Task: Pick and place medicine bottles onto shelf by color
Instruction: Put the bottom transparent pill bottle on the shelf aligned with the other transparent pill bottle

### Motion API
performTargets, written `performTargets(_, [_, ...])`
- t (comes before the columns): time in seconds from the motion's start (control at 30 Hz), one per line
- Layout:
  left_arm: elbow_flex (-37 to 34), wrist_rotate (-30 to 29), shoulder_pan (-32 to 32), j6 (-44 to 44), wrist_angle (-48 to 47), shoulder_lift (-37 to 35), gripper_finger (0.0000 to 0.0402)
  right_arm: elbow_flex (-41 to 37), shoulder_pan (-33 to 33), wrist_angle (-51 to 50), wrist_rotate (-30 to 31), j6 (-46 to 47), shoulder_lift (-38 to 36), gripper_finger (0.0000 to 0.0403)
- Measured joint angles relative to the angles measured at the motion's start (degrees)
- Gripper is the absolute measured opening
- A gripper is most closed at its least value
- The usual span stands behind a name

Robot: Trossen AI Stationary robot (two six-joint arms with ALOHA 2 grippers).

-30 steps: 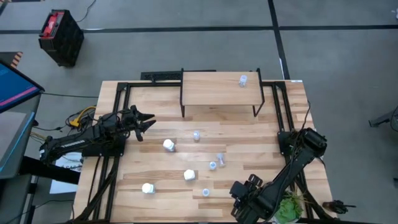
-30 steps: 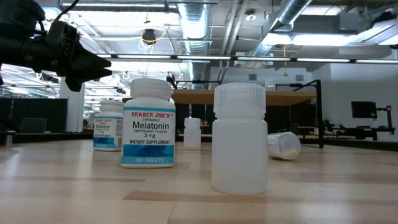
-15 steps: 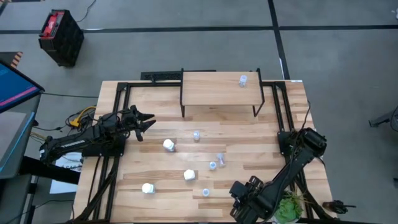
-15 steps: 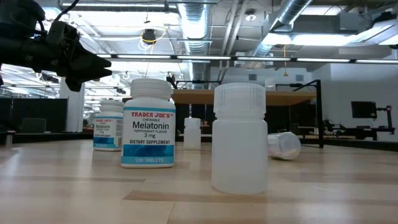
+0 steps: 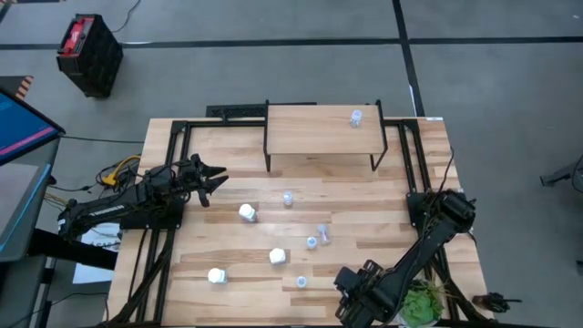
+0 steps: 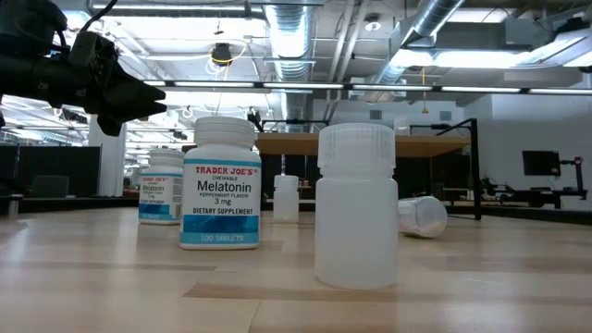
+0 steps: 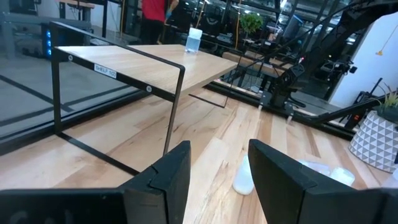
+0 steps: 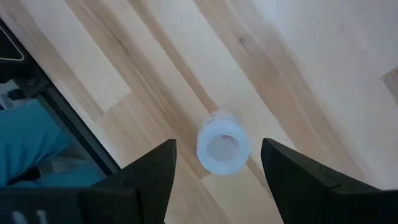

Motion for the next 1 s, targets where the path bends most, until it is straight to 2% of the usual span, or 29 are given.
performTargets(0.23, [0.0, 0.02, 0.0, -0.24, 0.0, 0.02, 0.0149, -0.85, -0.37, 0.41, -0.02, 0.06, -0.12, 0.026])
performTargets(0.47, [0.0, 0.02, 0.0, -0.17, 0.0, 0.0, 0.0149, -4.7, -0.78, 6.54, -1.03, 0.86, -0.05, 0.026])
performTargets(1.0, [0.0, 0.04, 0.0, 0.05, 0.0, 0.0, 0.0149, -4.74, -0.76, 5.97, -2.58, 1.46, -0.05, 0.026])
